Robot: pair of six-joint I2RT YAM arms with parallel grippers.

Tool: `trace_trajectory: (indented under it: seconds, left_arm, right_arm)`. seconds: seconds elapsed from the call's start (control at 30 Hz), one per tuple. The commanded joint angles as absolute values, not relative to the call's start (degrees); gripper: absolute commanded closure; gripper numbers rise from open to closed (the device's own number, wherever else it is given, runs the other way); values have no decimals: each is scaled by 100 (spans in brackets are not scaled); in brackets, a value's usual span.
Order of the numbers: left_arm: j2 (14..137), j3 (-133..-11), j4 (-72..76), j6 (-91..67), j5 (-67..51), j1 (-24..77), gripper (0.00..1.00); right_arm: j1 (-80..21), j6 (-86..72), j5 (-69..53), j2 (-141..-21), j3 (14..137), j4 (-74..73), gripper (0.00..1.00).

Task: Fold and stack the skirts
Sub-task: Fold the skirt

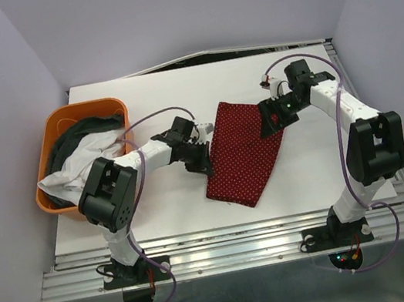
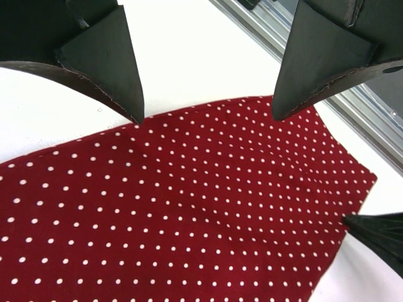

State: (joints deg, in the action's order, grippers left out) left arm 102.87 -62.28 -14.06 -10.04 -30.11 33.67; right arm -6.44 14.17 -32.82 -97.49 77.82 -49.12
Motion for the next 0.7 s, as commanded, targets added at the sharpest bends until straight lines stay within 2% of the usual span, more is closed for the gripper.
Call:
trace_trajectory:
  seconds: [0.0,0.13,0.27,0.37,0.43,0.53,0.67]
  left_arm:
    - [9625,-6355,-1635,-940,-2734,3252,100]
    - [9510,-6240,-1442,-1055,-2488,3217,100]
    - [9895,-6354,-1432,-1002,-2487,3199,100]
    - [10230,-6477,-1485,-976,-2496,3190,87]
    - [10318,-6618,-1511,-932,-2418,3156,69]
    - [10257,-6776,-1582,-809,-2190,3076,60]
    - [9513,-6724,-1485,-450,-1794,2909,51]
  right_arm:
    - [-624,1582,-3375,-9527,7735,-4860,14]
    - [-624,1643,-3305,-9677,7576,-4764,14]
    - [-624,1705,-3147,-9913,7383,-4492,15]
    - [-624,1661,-2997,-10107,7313,-4325,17]
    - [-624,1539,-2840,-10379,7295,-4140,19]
    - [-624,1547,-2602,-10836,7374,-3920,20]
    - [-624,1626,-2199,-11267,7505,-3596,23]
